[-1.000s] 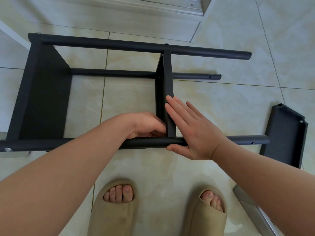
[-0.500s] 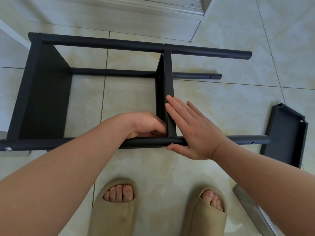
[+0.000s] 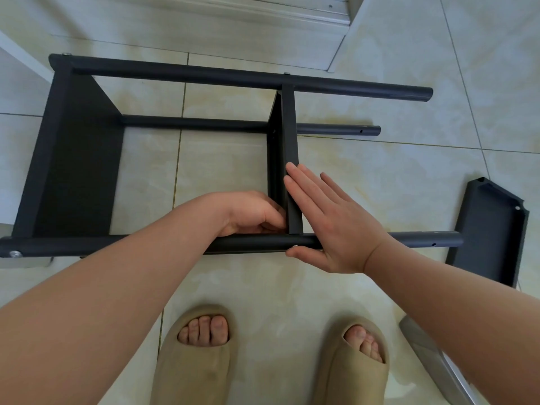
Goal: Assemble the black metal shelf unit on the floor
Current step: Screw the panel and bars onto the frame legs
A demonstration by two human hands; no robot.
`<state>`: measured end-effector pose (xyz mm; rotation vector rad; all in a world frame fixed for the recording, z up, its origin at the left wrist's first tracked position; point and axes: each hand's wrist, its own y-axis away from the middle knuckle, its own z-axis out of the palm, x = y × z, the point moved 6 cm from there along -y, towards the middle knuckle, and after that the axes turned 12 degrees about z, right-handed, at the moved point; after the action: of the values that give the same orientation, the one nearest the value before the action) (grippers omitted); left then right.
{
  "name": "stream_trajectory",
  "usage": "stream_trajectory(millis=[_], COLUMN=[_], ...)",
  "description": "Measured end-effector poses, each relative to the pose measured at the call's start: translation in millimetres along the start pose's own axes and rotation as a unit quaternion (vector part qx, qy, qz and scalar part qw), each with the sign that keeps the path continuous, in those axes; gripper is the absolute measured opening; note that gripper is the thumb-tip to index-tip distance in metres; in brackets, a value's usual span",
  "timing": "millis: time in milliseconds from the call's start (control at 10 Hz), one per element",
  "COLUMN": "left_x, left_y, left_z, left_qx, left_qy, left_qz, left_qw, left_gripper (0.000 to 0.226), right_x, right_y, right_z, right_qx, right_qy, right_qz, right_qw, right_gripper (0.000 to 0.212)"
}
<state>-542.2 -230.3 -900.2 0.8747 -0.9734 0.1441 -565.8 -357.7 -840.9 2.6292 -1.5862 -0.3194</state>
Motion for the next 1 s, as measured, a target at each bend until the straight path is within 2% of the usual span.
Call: stream_trajectory(millis=[100, 300, 600, 700, 800, 1000], left_x=[-0.6, -0.3, -0.8, -0.7, -0.5, 2.4], left_y=[1.0, -0.6, 0.3, 0.0, 0.5, 3.1], left_z=[1.3, -0.7, -0.9, -2.6, -1.7, 0.9], left_qx=[-0.008, 0.010, 0.014, 0.024, 0.015, 0.001], left_qy=[0.042, -0.027, 0.025, -0.005, 0.001, 0.032], left_qz=[-0.009, -0.011, -0.005, -0.003, -0.002, -0.008], left_qw=[0.999, 1.000, 1.000, 1.000, 1.000, 0.999], left_gripper=[0.025, 0.014, 0.026, 0.023, 0.017, 0.020], right_x=[0.1, -0.3, -0.5, -0.3, -0.3, -0.6], right_y=[0.1, 0.1, 0.3, 0.1, 0.0, 0.3], right_z=[0.0, -0.6, -1.0, -0.5, -0.7, -0.9], right_qx=[-0.001, 0.000, -0.002, -0.004, -0.003, -0.003], right_qy=[0.001, 0.001, -0.002, -0.001, 0.001, 0.000], right_qz=[0.000, 0.000, 0.000, 0.000, 0.000, 0.001], right_qw=[1.000, 1.000, 1.000, 1.000, 1.000, 1.000], right_gripper=[0.099, 0.099, 0.099, 0.099, 0.099, 0.099])
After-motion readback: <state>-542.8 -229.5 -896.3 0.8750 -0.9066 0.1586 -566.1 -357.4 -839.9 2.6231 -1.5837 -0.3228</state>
